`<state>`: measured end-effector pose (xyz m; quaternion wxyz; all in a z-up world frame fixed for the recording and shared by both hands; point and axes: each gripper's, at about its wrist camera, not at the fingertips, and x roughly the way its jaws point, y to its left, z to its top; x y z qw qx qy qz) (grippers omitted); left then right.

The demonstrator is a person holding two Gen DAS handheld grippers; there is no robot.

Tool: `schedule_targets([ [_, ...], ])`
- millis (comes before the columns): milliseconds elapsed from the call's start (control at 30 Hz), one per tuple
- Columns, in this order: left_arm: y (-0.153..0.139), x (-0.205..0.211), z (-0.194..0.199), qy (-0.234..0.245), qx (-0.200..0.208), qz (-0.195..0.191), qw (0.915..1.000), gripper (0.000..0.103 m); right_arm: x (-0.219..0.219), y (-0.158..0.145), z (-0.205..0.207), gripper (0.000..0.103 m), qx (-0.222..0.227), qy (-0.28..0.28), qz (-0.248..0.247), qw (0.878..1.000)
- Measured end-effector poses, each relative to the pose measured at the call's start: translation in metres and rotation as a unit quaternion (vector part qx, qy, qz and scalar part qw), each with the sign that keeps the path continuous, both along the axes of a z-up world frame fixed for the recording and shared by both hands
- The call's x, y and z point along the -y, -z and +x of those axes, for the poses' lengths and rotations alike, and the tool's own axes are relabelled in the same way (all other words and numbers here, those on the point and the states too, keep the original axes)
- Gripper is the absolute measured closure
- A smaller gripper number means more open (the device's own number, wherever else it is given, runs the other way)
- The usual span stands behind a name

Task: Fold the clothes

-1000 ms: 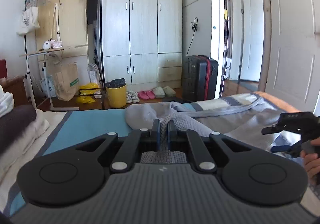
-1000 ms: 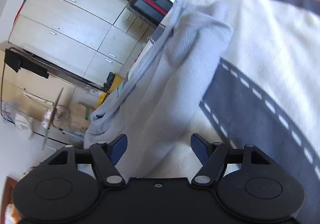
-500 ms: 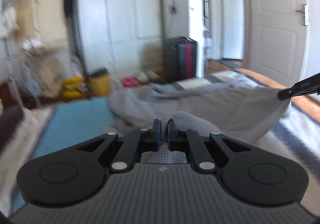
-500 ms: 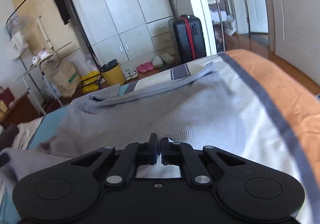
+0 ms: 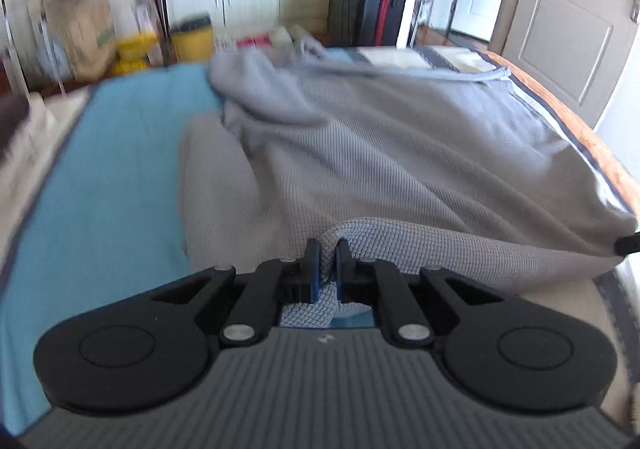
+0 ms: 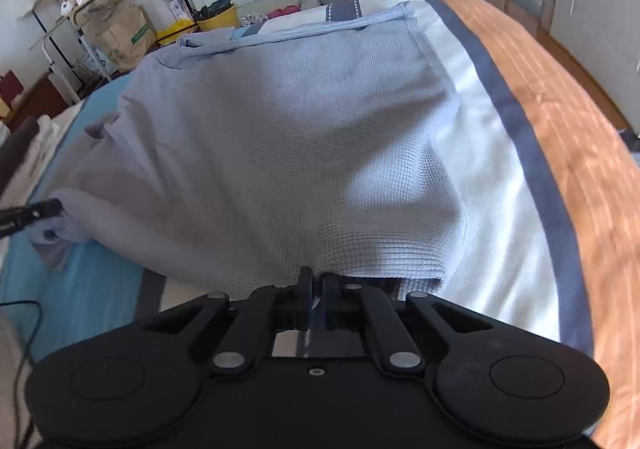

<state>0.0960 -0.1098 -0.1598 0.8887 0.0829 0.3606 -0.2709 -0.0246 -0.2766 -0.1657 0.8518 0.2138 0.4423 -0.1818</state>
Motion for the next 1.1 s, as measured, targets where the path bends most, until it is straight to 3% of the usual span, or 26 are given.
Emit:
schedule_targets([
  [33,-0.004,-0.001,-0.004,-0.002,0.022,-0.003,0.9998,0.096,0.004,-0.001,-0.002,0.085,0.0,0.011,0.007,1.0],
  [100,-0.013,-0.002,-0.011,-0.005,0.066,-0.009,0.9978,0.096,0.014,-0.003,-0.011,0.065,0.01,0.034,0.029,0.999],
  [200,-0.027,-0.006,-0.015,-0.02,0.101,-0.039,0.9939,0.096,0.033,-0.001,-0.034,0.049,0.043,0.098,0.081,0.991],
  [333,-0.031,-0.005,-0.014,-0.042,0.118,-0.028,0.9918,0.096,0.055,0.018,-0.065,0.048,0.065,0.178,0.198,0.962],
  [400,-0.033,-0.003,-0.013,-0.06,0.133,-0.009,0.9892,0.096,0.062,0.029,-0.079,0.047,0.075,0.214,0.253,0.94],
  [467,-0.033,0.0,-0.011,-0.083,0.15,0.022,0.9849,0.096,0.068,0.038,-0.076,0.042,0.079,0.225,0.284,0.929],
  [533,-0.028,0.0,-0.003,-0.084,0.129,0.043,0.9871,0.096,0.074,0.046,-0.071,0.04,0.082,0.235,0.312,0.917],
  [667,-0.011,-0.014,0.018,-0.099,0.03,0.011,0.9945,0.096,0.085,0.063,-0.062,0.038,0.089,0.254,0.368,0.89],
  [733,-0.005,-0.022,0.025,-0.111,-0.002,-0.007,0.9938,0.096,0.091,0.071,-0.057,0.045,0.092,0.263,0.395,0.875],
  [767,-0.003,-0.025,0.028,-0.117,-0.018,-0.016,0.9928,0.096,0.095,0.063,-0.05,0.071,0.096,0.256,0.364,0.891],
  [800,-0.001,-0.027,0.029,-0.123,-0.02,-0.014,0.9921,0.096,0.099,0.053,-0.043,0.084,0.099,0.247,0.326,0.907],
  [867,0.001,-0.029,0.029,-0.13,-0.02,-0.005,0.9913,0.096,0.097,0.024,-0.024,0.085,0.091,0.224,0.195,0.951],
  [933,0.005,-0.033,0.029,-0.136,-0.02,-0.003,0.9905,0.096,0.073,-0.016,-0.007,0.087,0.058,0.17,0.005,0.984],
  [967,0.005,-0.034,0.029,-0.137,-0.019,-0.001,0.9905,0.095,0.054,-0.031,-0.004,0.089,0.031,0.146,-0.098,0.984],
  [1000,0.005,-0.036,0.03,-0.138,-0.019,0.0,0.9903,0.094,0.034,-0.045,0.0,0.09,0.004,0.122,-0.2,0.972],
  [1067,0.005,-0.039,0.032,-0.14,-0.026,-0.002,0.9898,0.09,0.023,-0.051,-0.007,0.09,-0.02,0.115,-0.216,0.969],
  [1100,0.006,-0.041,0.033,-0.141,-0.03,-0.004,0.9896,0.089,0.026,-0.043,-0.01,0.09,-0.031,0.116,-0.195,0.974],
])
